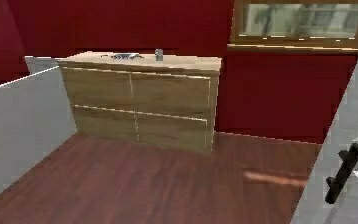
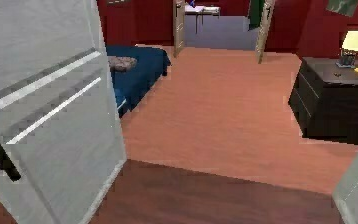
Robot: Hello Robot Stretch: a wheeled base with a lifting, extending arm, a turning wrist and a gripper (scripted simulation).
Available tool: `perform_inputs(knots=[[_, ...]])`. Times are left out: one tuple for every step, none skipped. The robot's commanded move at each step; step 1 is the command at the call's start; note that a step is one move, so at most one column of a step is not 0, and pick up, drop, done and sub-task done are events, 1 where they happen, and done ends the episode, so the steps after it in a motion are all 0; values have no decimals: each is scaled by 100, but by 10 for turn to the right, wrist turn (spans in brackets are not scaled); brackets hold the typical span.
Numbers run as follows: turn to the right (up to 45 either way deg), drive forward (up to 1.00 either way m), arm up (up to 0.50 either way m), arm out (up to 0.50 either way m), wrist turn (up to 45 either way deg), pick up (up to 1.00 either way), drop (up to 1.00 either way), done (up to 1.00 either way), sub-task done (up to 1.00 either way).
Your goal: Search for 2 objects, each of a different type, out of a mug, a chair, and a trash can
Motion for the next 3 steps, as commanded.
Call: perform_inputs(knots=[[0, 100, 0, 0, 0, 0, 0, 0, 0], [150, 0, 0, 0, 0, 0, 0, 0, 0], [0, 15, 0, 0, 0, 0, 0, 0, 0]])
